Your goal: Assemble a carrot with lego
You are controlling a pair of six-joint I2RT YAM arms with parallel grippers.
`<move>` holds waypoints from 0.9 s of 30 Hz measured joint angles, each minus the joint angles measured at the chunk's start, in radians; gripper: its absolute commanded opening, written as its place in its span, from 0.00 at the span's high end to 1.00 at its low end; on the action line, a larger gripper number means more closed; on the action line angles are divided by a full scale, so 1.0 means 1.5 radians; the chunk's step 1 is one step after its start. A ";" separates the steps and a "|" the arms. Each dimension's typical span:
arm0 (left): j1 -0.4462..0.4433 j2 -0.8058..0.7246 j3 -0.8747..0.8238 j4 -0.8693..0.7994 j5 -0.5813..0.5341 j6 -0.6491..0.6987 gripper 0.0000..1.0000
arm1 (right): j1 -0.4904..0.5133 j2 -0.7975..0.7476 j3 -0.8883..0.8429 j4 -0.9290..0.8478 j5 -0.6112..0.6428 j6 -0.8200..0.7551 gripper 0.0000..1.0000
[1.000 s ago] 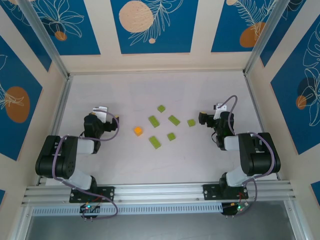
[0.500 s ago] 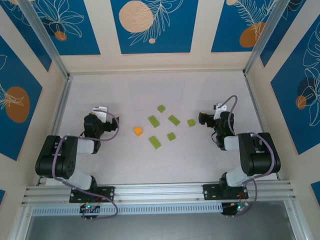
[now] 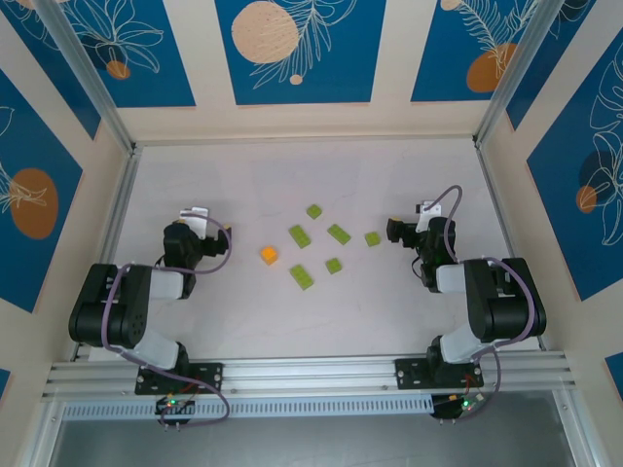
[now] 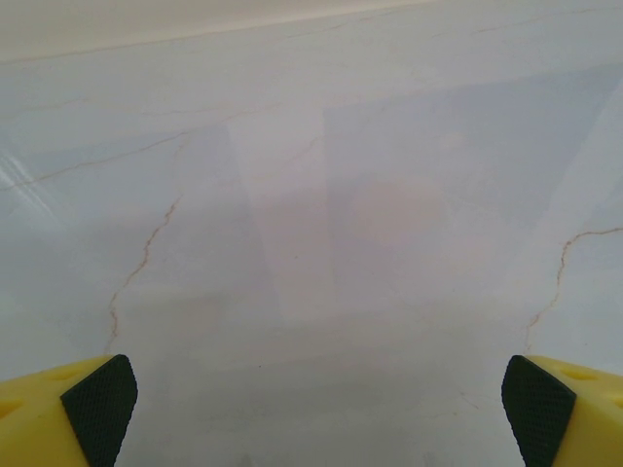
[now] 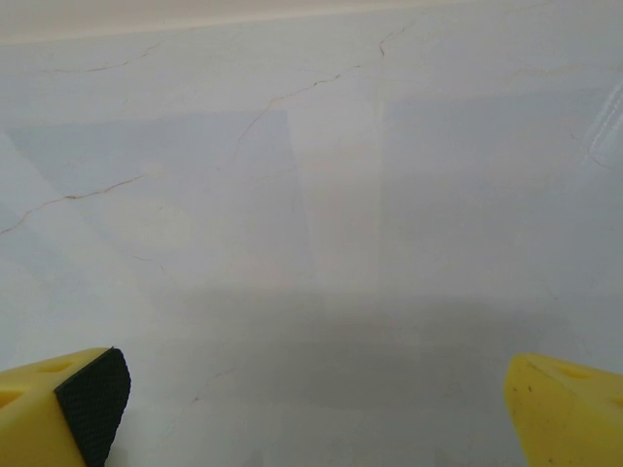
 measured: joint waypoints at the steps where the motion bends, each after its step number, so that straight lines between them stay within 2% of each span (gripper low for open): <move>1: 0.000 -0.008 0.000 -0.008 0.000 -0.001 0.01 | 0.000 -0.002 0.000 -0.003 0.007 0.003 0.01; 5: -0.002 -0.107 0.006 -0.095 -0.032 -0.014 0.01 | 0.010 -0.040 0.004 -0.049 0.052 0.013 0.01; 8: -0.002 -0.208 0.041 -0.204 -0.075 -0.040 0.01 | 0.022 -0.103 0.050 -0.165 0.092 0.042 0.02; 11: -0.002 -0.291 0.068 -0.262 -0.085 -0.066 0.01 | 0.031 -0.159 0.118 -0.275 0.102 0.082 0.01; 14: -0.002 -0.337 0.071 -0.296 -0.085 -0.107 0.01 | 0.047 -0.204 0.187 -0.390 0.101 0.111 0.01; 17: -0.002 -0.338 0.075 -0.340 -0.075 -0.149 0.01 | 0.079 -0.225 0.257 -0.506 0.093 0.121 0.00; 20: -0.002 -0.312 0.105 -0.423 -0.091 -0.222 0.01 | 0.141 -0.227 0.312 -0.611 0.089 0.122 0.00; 23: -0.002 -0.271 0.168 -0.514 -0.114 -0.272 0.01 | 0.250 -0.207 0.354 -0.706 0.101 0.115 0.00; 27: -0.002 -0.270 0.183 -0.541 -0.101 -0.298 0.01 | 0.378 -0.116 0.422 -0.807 0.108 0.102 0.02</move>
